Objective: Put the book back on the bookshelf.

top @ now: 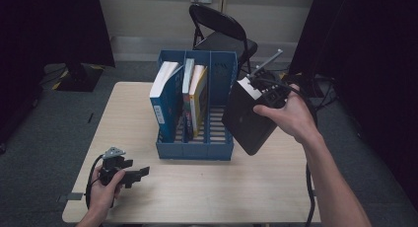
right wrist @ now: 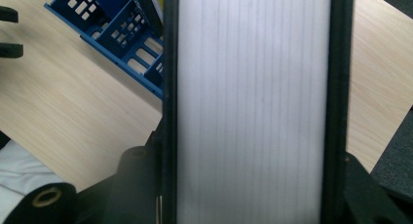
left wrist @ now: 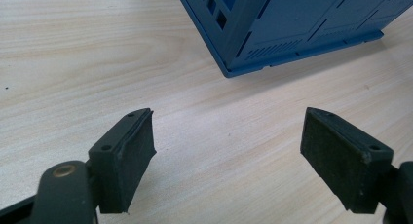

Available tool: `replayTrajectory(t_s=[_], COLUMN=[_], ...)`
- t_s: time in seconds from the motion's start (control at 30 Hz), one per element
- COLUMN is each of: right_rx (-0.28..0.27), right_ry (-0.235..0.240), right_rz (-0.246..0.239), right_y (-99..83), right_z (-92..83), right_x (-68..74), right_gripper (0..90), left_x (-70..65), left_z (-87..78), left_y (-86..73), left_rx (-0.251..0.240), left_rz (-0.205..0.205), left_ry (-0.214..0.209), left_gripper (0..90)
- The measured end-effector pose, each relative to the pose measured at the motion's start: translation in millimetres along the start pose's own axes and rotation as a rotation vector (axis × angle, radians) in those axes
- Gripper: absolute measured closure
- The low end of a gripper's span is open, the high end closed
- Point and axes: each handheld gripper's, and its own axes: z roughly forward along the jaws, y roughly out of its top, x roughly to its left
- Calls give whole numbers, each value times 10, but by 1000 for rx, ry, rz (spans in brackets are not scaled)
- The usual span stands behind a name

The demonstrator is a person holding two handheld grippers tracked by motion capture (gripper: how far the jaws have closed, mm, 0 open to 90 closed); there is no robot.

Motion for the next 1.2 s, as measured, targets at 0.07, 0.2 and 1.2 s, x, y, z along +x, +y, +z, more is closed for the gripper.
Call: replayTrajectory(t_s=[0.07,0.2,1.2], right_rx=[9,21,100], right_ry=[9,27,-39], right_rz=[11,41,336], right_y=[76,274,1000], right_z=[29,89,599], right_x=[-3,-29,-55], right_gripper=[534,535,534], left_x=[1,9,4], left_z=[2,6,-26], left_y=[-3,-2,-4], left_rx=[-1,2,0], left_rz=[-4,-4,3], left_ry=[0,0,-22], left_gripper=[197,198,199])
